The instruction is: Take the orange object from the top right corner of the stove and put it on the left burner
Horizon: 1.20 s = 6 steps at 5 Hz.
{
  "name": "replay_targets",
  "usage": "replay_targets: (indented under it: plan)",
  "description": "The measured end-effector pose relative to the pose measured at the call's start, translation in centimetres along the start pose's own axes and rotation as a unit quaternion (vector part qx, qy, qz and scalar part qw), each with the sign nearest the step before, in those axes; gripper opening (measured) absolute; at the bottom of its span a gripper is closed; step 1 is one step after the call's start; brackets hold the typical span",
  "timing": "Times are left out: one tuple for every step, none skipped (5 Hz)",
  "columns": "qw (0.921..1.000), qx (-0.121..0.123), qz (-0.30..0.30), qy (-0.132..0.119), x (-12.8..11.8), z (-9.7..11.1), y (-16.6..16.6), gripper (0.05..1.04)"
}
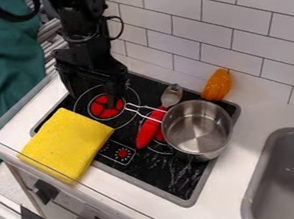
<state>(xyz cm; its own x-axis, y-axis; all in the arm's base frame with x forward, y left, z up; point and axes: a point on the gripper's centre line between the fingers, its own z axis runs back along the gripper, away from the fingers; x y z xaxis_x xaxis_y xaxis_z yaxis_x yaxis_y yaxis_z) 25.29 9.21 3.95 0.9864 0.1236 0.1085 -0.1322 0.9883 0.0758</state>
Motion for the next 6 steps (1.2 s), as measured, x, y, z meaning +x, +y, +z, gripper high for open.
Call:
replay_targets:
  plan:
    - [0.9998,-0.004,0.003,0.021,-0.7,-0.9,-0.2,1.0]
    - [0.9993,-0.006,-0.016,0.032,0.5,-1.3,-2.1,0.999]
    - [0.9989,-0.004,-0.03,0.035,1.9,-1.4,-3.7,0.999]
    - [0.9987,-0.008,-0.043,0.027,4.1,-1.0,-6.2,0.999]
    - [0.9987,-0.022,-0.043,0.017,6.3,-0.9,-8.7,0.999]
    - [0.9983,-0.042,-0.041,0.007,8.2,-1.1,-10.2,0.999]
